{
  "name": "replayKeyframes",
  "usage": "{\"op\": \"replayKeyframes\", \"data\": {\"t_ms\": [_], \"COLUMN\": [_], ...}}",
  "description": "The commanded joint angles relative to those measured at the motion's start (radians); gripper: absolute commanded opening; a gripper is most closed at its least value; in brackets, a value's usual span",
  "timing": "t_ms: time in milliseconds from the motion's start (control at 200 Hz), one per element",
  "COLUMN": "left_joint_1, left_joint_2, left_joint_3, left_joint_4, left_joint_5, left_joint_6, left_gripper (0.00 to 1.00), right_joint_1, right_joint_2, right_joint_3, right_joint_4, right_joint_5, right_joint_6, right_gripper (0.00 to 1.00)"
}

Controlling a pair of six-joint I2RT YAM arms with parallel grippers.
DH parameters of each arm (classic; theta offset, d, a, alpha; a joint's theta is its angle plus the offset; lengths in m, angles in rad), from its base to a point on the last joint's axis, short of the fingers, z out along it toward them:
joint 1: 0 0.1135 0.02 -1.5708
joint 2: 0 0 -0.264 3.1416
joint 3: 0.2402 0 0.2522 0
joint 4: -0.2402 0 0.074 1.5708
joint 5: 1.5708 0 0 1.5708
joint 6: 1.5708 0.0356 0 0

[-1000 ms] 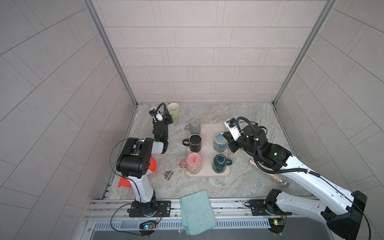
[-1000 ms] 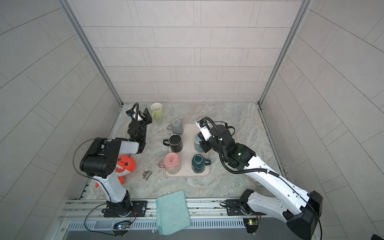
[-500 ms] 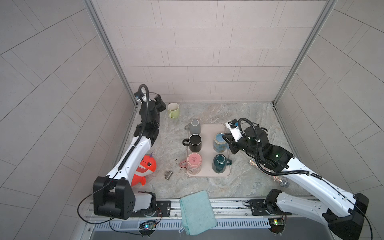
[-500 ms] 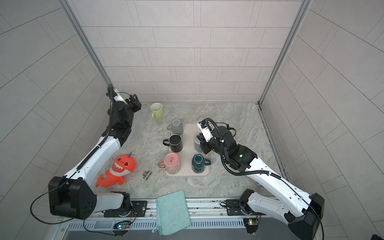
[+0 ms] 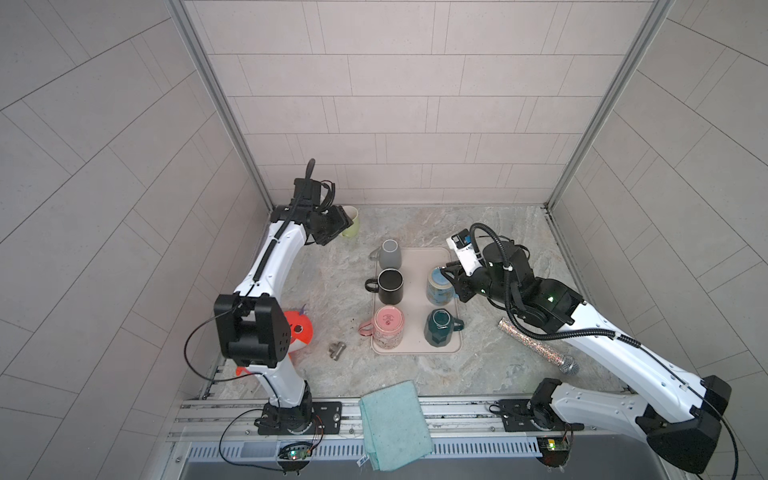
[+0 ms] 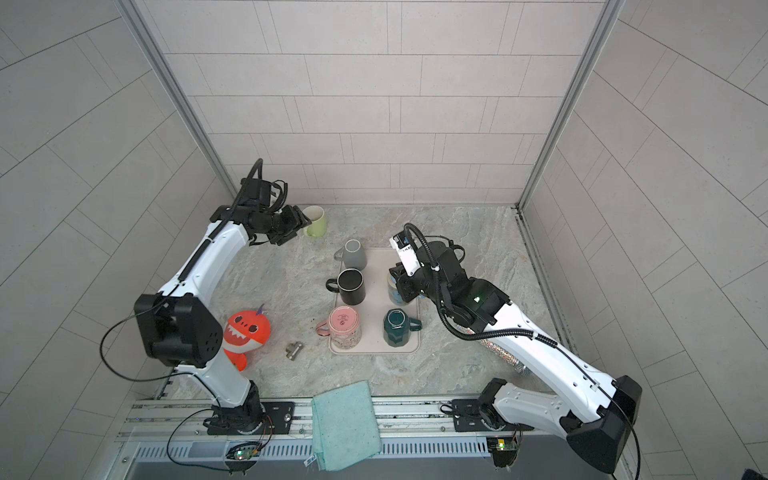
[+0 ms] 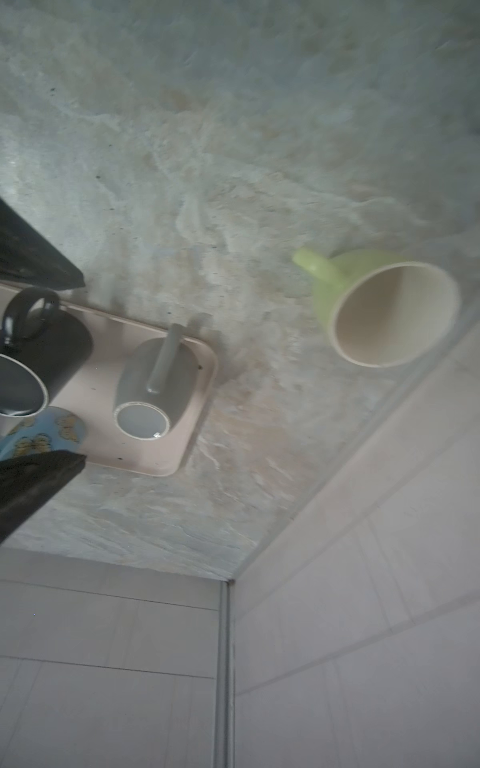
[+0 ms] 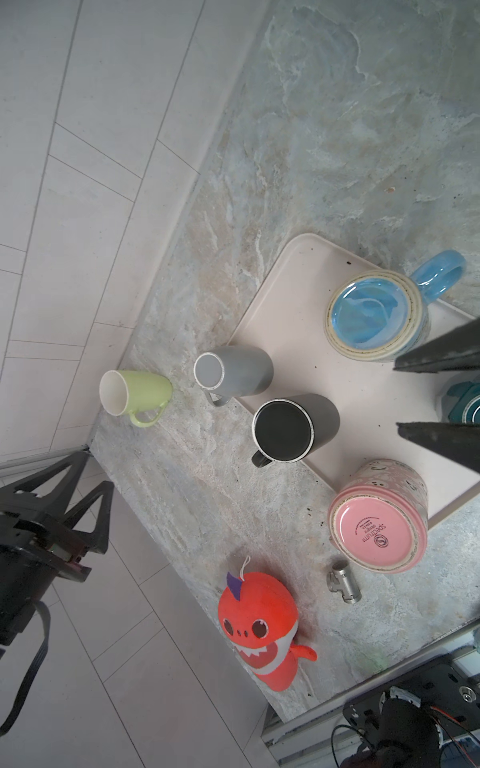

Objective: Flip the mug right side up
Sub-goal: 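Move the left gripper over the grey mug on the tray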

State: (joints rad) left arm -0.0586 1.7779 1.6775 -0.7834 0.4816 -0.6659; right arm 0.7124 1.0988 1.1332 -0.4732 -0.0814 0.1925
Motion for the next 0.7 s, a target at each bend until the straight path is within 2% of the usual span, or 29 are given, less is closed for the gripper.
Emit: {"op": "replayKeyframes", "data": {"t_ms": [0,100,200,420,615,696], "left_joint_1": [0.005,0.003,0.003,0.002,-0.001,-0.007], "left_joint_2": [0.033,0.024,-0.013,-0.054,-0.025,-0.001], "left_joint_3": [0.033,-0.067,-0.134,-0.193,-0.167,-0.145], "left_joint_4": [-0.136,0.003,0.060,0.058,0.080,0.082], "left_joint_5": [0.221,0.307,0.267,0.204,0.177,0.203], "left_joint_6": [-0.143,-0.321,-0.454,-0.709,-0.823,-0.845], "left_gripper": [0.69,0.69,0.69,0.69,0.69,0.69], "right_joint_1": [-0.003,-0.004,-0.004,-0.005,-0.005,-0.008], "right_joint_2": [-0.002,-0.004,-0.005,0.014,0.030,0.035], "right_joint_3": [0.031,0.031,0.026,0.029,0.034,0.039], "right_joint_4": [-0.031,-0.031,-0.031,-0.031,-0.027,-0.028], "right_joint_5": [0.019,0.025,0.034,0.038,0.034,0.034], "right_joint_6": [0.030,0.034,0.036,0.038,0.036,0.037], "right_gripper": [0.24,0.24,0.25,0.25,0.25,0.25]}}
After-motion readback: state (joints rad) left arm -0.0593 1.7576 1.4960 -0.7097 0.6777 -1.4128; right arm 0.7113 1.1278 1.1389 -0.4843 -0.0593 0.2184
